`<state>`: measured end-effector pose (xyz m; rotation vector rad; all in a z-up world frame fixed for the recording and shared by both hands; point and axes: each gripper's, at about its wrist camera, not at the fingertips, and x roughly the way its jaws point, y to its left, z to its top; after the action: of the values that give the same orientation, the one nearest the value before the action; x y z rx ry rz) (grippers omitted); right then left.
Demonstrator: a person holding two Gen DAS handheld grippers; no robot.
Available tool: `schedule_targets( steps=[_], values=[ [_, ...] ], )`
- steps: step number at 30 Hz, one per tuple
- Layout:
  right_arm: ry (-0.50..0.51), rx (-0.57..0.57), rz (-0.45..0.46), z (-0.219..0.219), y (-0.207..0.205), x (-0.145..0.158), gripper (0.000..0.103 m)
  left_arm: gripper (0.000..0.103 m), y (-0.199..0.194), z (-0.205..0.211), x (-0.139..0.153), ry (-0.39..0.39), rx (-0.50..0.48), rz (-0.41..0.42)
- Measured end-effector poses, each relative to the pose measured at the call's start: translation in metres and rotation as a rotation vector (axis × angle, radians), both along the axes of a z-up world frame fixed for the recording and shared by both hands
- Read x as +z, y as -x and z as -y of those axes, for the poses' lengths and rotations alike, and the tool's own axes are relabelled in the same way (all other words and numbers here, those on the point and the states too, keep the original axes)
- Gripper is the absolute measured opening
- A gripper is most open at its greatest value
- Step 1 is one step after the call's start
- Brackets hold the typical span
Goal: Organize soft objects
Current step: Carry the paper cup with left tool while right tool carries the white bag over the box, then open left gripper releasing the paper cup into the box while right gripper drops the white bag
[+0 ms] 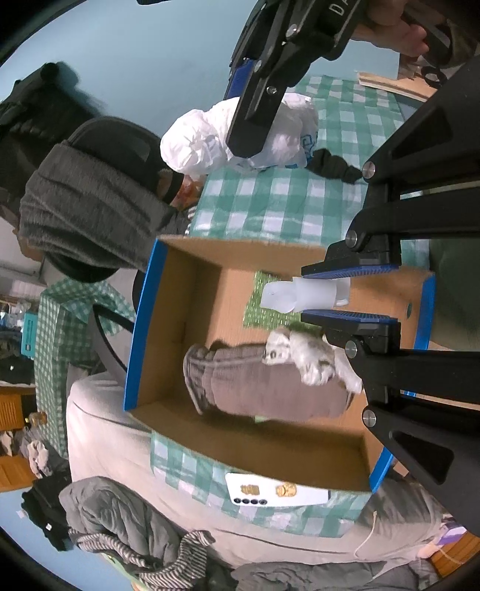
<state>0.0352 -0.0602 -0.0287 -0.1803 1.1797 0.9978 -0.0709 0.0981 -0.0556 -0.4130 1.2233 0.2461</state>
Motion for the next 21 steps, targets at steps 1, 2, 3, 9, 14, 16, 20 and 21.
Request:
schedule_targets(
  steps=[1,2,3,9,14,16,20,21],
  values=[
    [0.000,0.004,-0.002,-0.005,0.000,-0.001,0.040,0.016,0.001,-0.005,-0.001,-0.002,0.004,-0.001],
    [0.000,0.009,-0.005,-0.011,0.000,-0.002,0.040,0.016,0.002,-0.008,-0.002,-0.004,0.007,-0.002],
    [0.001,0.012,-0.008,-0.016,0.000,-0.003,0.040,0.016,0.002,-0.013,-0.003,-0.008,0.011,-0.004],
    [0.010,0.032,-0.034,-0.045,-0.001,-0.012,0.040,0.016,0.003,-0.037,-0.013,-0.023,0.027,-0.016],
    [0.027,0.044,-0.054,-0.069,0.001,-0.023,0.040,0.016,0.001,-0.052,-0.025,-0.032,0.026,-0.037],
    [0.034,0.049,-0.058,-0.076,0.002,-0.027,0.040,0.016,0.000,-0.057,-0.030,-0.035,0.023,-0.044],
    [0.051,0.054,-0.073,-0.089,0.002,-0.037,0.040,0.016,-0.003,-0.064,-0.039,-0.034,0.019,-0.059],
    [0.053,0.053,-0.077,-0.090,0.001,-0.040,0.040,0.016,-0.004,-0.066,-0.042,-0.032,0.018,-0.063]
  ],
)
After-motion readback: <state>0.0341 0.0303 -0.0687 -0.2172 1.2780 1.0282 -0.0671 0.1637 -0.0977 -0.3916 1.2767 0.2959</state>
